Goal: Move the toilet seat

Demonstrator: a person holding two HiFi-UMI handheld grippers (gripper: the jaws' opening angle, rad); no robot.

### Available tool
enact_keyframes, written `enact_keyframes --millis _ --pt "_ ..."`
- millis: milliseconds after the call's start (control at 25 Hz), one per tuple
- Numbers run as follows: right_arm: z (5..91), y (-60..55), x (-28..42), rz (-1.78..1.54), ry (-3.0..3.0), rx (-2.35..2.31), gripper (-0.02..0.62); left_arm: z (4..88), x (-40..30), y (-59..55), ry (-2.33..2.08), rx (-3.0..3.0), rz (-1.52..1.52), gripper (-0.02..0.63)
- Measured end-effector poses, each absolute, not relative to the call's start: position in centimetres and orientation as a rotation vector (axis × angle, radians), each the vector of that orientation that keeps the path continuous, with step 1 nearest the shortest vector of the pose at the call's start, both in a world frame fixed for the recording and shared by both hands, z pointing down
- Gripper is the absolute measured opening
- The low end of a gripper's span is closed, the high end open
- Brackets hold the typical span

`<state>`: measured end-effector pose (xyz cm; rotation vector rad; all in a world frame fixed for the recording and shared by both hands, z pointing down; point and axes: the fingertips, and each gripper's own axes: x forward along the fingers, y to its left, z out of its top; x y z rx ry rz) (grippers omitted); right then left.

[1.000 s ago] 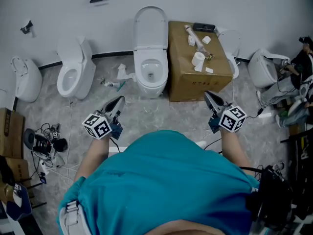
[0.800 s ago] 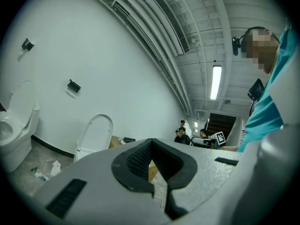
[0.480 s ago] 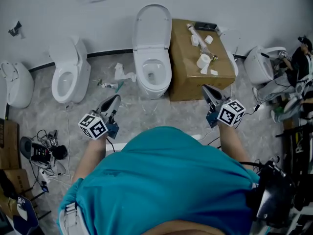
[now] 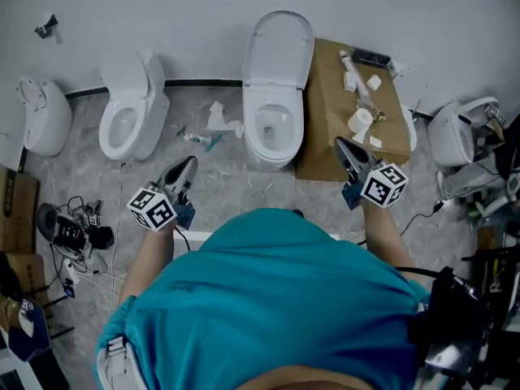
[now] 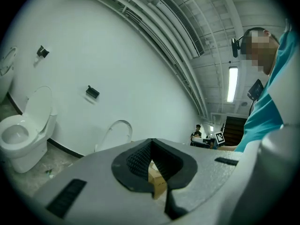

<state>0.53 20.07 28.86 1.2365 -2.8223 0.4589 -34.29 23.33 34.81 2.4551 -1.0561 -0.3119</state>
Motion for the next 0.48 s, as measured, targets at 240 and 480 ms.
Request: enact_keyframes --millis 240,480 --pt "30.7 12.8 5.9 0.493 -2.910 1.123 -0.008 35.6 -29.5 19.4 -1.204 2.410 -0.276 -0.003" --pt "30.3 6.2 14.6 0.512 -2.952 1.028 -0.008 34.9 -18.8 14.3 -1.245 2.363 -0.265 -0.003"
